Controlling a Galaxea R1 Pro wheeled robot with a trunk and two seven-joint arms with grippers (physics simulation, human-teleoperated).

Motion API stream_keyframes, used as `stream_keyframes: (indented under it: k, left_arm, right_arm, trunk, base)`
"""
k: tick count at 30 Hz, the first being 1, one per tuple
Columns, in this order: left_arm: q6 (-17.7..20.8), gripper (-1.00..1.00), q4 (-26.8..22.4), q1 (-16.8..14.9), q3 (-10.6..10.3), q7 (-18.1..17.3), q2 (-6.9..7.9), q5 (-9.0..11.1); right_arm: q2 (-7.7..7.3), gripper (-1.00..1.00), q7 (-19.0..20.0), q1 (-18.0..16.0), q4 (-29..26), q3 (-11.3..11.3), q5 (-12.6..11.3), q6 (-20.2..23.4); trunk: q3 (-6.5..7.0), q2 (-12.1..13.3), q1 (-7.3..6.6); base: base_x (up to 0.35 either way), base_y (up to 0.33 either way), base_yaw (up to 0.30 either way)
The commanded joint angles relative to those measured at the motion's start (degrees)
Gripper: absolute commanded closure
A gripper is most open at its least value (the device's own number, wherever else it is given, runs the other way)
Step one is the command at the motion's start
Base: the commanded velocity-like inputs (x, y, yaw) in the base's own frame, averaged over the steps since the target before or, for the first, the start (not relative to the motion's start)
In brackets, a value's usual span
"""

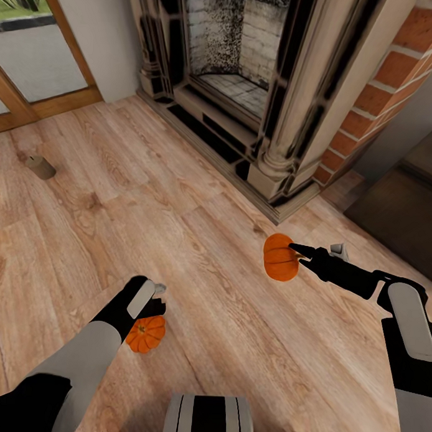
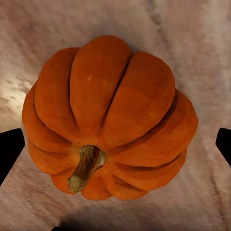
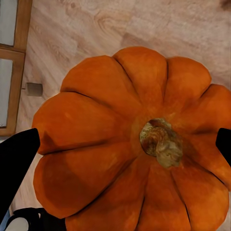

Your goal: Place each of the two pumpkins and all three candles from the living room inside a cabinet in the living room (use any cabinet), then make sure every cabinet is closed, and position the cauldron so it is next to a table in the living room.

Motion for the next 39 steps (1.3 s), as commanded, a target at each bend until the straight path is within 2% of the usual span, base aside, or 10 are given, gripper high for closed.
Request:
stream_keyframes:
  k: [1,39]
  left_arm:
    - [0.1,-1.0,-0.1,0.0,-0.2,0.5,0.04,0.6]
    - [0.0,-1.0,1.5,0.0,-0.3,0.2,0.03,0.6]
  right_arm:
    - [-0.02,1.0,-0.4,0.0,0.0,0.0,-0.6,0.2]
    - [0.0,1.0,-0.4,0.0,0.0,-0.1,-0.6,0.2]
  trunk:
    - [-0.13,0.0,-0.01]
    - [-2.02,0.0,-0.01]
  base:
    - [0.0,0.0,0.0]
    - [0.0,0.0,0.0]
